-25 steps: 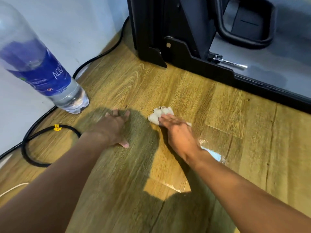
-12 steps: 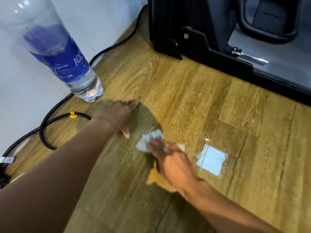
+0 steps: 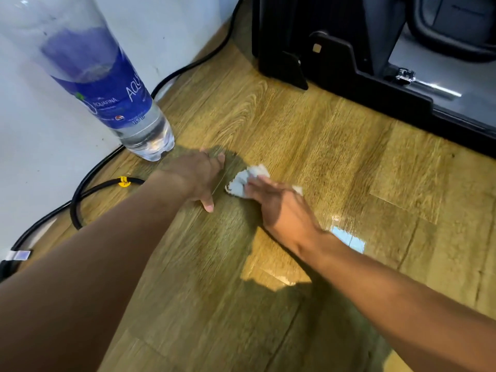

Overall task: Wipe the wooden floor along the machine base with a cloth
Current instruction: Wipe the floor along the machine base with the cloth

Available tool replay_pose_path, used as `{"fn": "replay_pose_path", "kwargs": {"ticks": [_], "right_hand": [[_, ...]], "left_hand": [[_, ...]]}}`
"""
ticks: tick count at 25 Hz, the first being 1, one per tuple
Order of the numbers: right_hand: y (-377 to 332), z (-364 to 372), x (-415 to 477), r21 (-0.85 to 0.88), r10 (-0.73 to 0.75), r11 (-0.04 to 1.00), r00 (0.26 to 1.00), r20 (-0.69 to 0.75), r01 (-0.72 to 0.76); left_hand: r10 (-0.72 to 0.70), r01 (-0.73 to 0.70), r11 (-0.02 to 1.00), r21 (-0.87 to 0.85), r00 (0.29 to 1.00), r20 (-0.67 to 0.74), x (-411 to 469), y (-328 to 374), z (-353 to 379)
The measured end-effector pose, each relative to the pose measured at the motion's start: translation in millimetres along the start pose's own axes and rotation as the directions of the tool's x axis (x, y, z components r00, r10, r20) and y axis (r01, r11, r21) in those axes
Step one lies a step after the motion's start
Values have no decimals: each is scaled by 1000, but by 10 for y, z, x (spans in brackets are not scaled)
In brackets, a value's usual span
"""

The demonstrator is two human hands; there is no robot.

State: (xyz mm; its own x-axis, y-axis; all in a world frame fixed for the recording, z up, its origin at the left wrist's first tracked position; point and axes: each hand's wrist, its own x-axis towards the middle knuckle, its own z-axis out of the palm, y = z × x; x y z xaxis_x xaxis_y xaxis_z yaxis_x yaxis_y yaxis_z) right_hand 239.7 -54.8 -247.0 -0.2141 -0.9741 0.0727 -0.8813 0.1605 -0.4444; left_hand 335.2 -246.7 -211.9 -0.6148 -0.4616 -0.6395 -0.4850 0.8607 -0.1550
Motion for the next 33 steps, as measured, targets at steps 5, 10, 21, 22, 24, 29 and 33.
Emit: {"fn": "replay_pose_path", "kwargs": {"ticks": [5,10,21,22,24,29,33], "right_hand": [[288,30,-85,135,-387,920,909,153,368],[996,-376,952,57,172,984,981,-95,-167],[1352,-599,1530,-126,284,947,952,-113,-297],[1307,-584,1595,-111,343,928,931,-123,-356],[1026,-406,1479,-119,310,939,943,-119,-323],[688,-165,960,-92,21,996,1000,14,-19],[608,-212,1021,-69,257,963,964,-66,-261]], "left_hand": [[5,-3,999,45,1000,-28,62,0,26],[-12,15,998,54,998,-60,54,1,-23],[-7,12,998,61,996,-93,54,9,0],[-17,20,999,37,995,-96,48,7,2],[-21,22,1000,14,995,-95,23,11,29],[8,-14,995,-99,998,-64,42,-57,62],[8,-40,976,-214,989,-147,98,-127,-12]]}}
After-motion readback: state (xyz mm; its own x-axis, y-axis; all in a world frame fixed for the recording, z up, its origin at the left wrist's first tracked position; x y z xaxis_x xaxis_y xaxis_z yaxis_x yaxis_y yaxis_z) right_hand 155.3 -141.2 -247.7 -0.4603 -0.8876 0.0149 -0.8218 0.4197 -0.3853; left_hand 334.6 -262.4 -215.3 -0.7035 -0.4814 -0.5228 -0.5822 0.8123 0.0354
